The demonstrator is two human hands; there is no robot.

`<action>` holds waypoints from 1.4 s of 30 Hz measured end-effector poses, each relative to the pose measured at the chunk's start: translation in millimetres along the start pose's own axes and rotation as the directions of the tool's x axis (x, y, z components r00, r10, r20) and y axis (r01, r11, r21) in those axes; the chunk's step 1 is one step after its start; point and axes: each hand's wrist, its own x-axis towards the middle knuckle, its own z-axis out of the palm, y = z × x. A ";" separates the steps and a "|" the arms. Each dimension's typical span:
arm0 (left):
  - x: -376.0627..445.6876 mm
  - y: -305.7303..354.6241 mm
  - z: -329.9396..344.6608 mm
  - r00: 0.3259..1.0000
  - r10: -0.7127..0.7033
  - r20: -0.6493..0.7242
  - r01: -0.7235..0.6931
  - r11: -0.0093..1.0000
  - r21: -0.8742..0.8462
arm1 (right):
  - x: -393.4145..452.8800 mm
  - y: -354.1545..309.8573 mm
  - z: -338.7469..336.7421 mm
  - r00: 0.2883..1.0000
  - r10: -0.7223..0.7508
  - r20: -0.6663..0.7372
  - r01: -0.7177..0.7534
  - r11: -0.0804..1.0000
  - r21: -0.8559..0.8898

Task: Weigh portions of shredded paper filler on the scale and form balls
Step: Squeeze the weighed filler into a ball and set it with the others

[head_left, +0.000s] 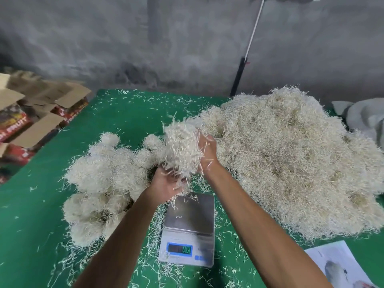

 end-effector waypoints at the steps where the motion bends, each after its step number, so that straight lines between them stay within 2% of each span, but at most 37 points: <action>1: 5.0 -2.7 -3.2 0.998 0.009 0.055 -0.014 0.997 0.078 | 9.1 -6.6 -0.4 0.999 -0.032 -0.022 0.033 0.999 0.025; 2: 3.4 -2.4 -5.0 0.994 0.012 0.107 -0.022 0.995 0.097 | 12.1 -18.2 -1.8 0.998 -0.052 -0.020 0.053 0.998 0.040; 4: 11.3 -7.7 -12.1 0.994 0.055 0.092 -0.066 0.991 0.114 | 17.6 -35.1 -2.2 0.995 -0.098 -0.032 0.099 0.995 0.027; 6: 14.7 -13.3 -13.2 0.990 0.100 0.100 -0.119 0.971 0.207 | 18.0 -36.9 -1.4 0.989 -0.146 -0.015 0.146 0.989 0.008; 8: 13.9 -20.5 -11.8 0.978 0.129 0.162 -0.178 0.923 0.341 | 16.4 -31.8 -4.8 0.983 -0.182 -0.035 0.179 0.981 -0.078; 9: 15.3 -25.3 -11.8 0.975 0.129 0.179 -0.186 0.916 0.356 | 16.5 -27.7 -8.0 0.981 -0.190 -0.042 0.184 0.975 -0.125; 14: 22.0 -41.9 -24.7 0.987 0.084 0.138 -0.114 0.968 0.225 | 15.8 18.1 -37.8 0.984 -0.171 0.045 0.174 0.895 -0.411; 16: 25.4 -51.3 -36.6 0.996 0.082 0.029 -0.086 0.961 0.264 | 13.3 38.8 -52.1 0.986 -0.143 0.088 0.168 0.807 -0.566; 18: 26.0 -58.9 -44.2 0.996 0.070 -0.056 -0.050 0.949 0.310 | 12.8 61.9 -69.7 0.987 -0.071 0.146 0.156 0.669 -0.727; 20: 28.9 -59.6 -48.1 0.987 0.078 -0.142 -0.029 0.947 0.321 | 13.0 81.0 -88.2 0.973 0.108 0.204 0.123 0.506 -0.854; 22: 33.5 -58.4 -51.1 0.960 0.110 -0.256 -0.002 0.921 0.389 | 15.0 93.2 -104.5 0.954 0.236 0.185 0.084 0.382 -0.920; 23: 36.7 -58.6 -51.6 0.944 0.170 -0.282 -0.021 0.886 0.464 | 16.0 97.1 -110.5 0.963 0.210 0.168 0.086 0.352 -0.932; 25: 39.0 -63.8 -52.0 0.920 0.333 -0.208 -0.113 0.733 0.671 | 22.0 106.7 -122.8 0.988 0.070 0.140 0.109 0.331 -0.937; 27: 36.7 -70.5 -51.4 0.909 0.405 -0.098 -0.194 0.619 0.761 | 21.1 110.9 -128.7 0.994 -0.027 0.106 0.109 0.314 -0.943; 29: 41.2 -78.4 -49.8 0.911 0.412 0.006 -0.250 0.541 0.803 | 16.5 116.2 -131.2 0.994 0.012 0.112 0.101 0.340 -0.935; 31: 48.5 -90.6 -50.2 0.916 0.395 0.075 -0.270 0.466 0.842 | 12.9 125.8 -133.5 0.981 0.139 0.136 0.069 0.403 -0.912; 33: 53.5 -97.5 -53.8 0.910 0.412 0.034 -0.249 0.482 0.840 | 11.2 133.5 -136.4 0.970 0.184 0.160 0.062 0.447 -0.892; 36: 50.1 -96.7 -67.3 0.848 0.522 -0.094 -0.218 0.504 0.836 | 12.5 131.8 -139.3 0.983 0.042 0.179 0.119 0.597 -0.794; 37: 48.7 -95.7 -72.5 0.822 0.558 -0.117 -0.222 0.503 0.835 | 13.5 129.0 -141.1 0.986 -0.017 0.166 0.143 0.607 -0.782; 39: 45.8 -94.5 -81.8 0.804 0.578 -0.139 -0.226 0.513 0.828 | 13.7 124.8 -146.3 0.984 -0.122 0.126 0.173 0.536 -0.827; 42: 42.8 -98.2 -92.9 0.841 0.530 -0.107 -0.219 0.515 0.829 | 9.0 130.6 -160.9 0.983 -0.166 0.078 0.137 0.379 -0.915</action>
